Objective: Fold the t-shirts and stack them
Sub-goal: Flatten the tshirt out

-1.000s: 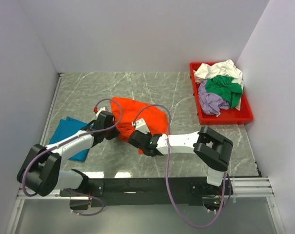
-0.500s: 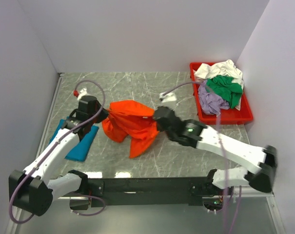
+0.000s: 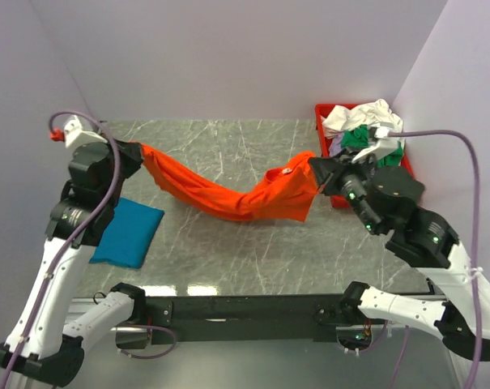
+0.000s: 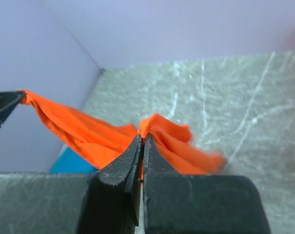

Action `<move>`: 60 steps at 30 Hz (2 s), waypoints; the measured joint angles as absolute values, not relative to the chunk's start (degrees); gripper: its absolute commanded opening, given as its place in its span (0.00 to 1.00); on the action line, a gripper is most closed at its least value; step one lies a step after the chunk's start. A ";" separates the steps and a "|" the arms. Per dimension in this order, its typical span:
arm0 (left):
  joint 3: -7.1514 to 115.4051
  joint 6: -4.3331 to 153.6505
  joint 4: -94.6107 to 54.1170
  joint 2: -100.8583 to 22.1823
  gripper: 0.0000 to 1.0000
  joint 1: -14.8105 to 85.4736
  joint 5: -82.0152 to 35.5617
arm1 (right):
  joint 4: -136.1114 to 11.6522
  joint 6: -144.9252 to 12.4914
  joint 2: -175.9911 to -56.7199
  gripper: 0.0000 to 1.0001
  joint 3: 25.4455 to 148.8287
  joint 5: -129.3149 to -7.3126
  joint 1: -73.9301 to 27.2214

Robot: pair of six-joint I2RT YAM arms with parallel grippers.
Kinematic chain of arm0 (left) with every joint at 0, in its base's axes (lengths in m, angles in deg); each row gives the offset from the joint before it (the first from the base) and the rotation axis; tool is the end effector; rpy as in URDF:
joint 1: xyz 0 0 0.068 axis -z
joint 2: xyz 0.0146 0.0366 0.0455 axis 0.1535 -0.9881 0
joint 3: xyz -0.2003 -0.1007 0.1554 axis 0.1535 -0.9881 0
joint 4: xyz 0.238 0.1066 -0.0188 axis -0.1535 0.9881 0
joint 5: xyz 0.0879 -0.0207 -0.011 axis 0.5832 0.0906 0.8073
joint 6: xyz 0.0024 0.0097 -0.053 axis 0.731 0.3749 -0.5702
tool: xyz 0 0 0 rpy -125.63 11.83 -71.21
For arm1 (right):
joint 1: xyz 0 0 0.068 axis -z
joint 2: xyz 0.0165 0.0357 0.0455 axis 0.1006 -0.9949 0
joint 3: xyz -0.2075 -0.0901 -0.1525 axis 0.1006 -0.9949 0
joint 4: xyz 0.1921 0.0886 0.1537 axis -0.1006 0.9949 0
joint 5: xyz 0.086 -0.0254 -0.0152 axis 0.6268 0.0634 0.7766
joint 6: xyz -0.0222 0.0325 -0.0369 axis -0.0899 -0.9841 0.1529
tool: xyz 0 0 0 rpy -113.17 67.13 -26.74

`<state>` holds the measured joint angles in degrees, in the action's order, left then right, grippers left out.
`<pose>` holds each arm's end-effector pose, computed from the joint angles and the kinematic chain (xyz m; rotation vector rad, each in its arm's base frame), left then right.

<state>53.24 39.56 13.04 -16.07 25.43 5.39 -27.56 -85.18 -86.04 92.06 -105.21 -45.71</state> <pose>0.1711 -0.0381 0.4365 -0.7094 1.6467 -0.4820 0.1011 0.0991 0.4818 0.0145 1.6887 0.5973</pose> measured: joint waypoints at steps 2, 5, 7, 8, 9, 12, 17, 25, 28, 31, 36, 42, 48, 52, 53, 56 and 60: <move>55.19 40.04 13.08 -15.15 0.01 25.32 6.97 | -27.49 -84.81 -85.97 0.00 94.05 -105.01 -45.71; 57.13 40.59 13.28 -14.76 0.01 25.28 8.69 | -27.52 -84.35 -85.99 0.00 96.47 -105.17 -45.12; 58.16 41.07 13.08 -15.26 0.01 25.17 9.55 | -27.78 -84.13 -86.39 0.00 97.63 -104.73 -43.24; 58.49 41.31 12.75 -15.70 0.01 25.13 9.98 | -28.00 -84.18 -86.80 0.00 97.96 -103.42 -41.17; 58.80 41.68 12.31 -16.53 0.01 24.95 10.27 | -28.26 -84.18 -87.68 0.00 98.26 -102.28 -38.19; 59.84 42.64 10.22 -20.14 0.01 24.23 10.31 | -29.92 -85.14 -91.70 0.00 99.29 -95.29 -28.58; 66.01 44.26 6.35 -31.35 0.01 21.06 7.65 | -35.62 -89.75 -104.24 0.00 103.66 -78.22 -13.67; 88.65 45.14 6.74 -47.37 0.00 12.14 -2.34 | -38.90 -99.94 -120.90 0.00 119.77 -61.54 -1.04; 90.64 45.14 6.26 -45.93 0.01 10.13 -4.35 | -40.69 -102.08 -119.68 0.00 122.24 -58.76 0.89; 86.99 45.07 5.30 -40.57 0.01 9.28 -5.86 | -42.84 -103.54 -115.76 0.00 120.32 -56.23 1.94; 69.27 43.30 2.33 -28.55 0.01 9.24 -8.59 | -47.89 -104.79 -106.06 0.00 102.42 -52.80 3.51; 38.69 36.63 -3.60 -23.68 0.08 9.24 -13.80 | -52.21 -104.15 -107.04 0.27 78.11 -51.07 6.72; 13.66 28.72 -5.59 -27.44 0.49 9.24 -17.75 | -52.37 -102.76 -118.80 0.58 62.42 -51.31 8.38; 6.27 24.46 -10.24 -27.57 0.54 9.17 -19.37 | -52.45 -101.53 -116.68 0.59 58.97 -53.26 6.64; 5.60 23.76 -11.20 -27.70 0.55 9.17 -19.44 | -52.61 -101.12 -115.15 0.60 58.79 -54.74 5.37; 5.44 22.43 -13.48 -28.29 0.59 9.17 -18.47 | -53.59 -100.05 -109.97 0.60 58.27 -58.41 -0.49; 5.44 21.16 -14.66 -28.14 0.73 9.17 -15.81 | -56.34 -99.35 -105.49 0.60 55.60 -60.84 -7.94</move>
<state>5.44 21.16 -14.66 -28.14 9.17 -15.81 -56.34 -99.35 -105.49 55.60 -60.84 -7.94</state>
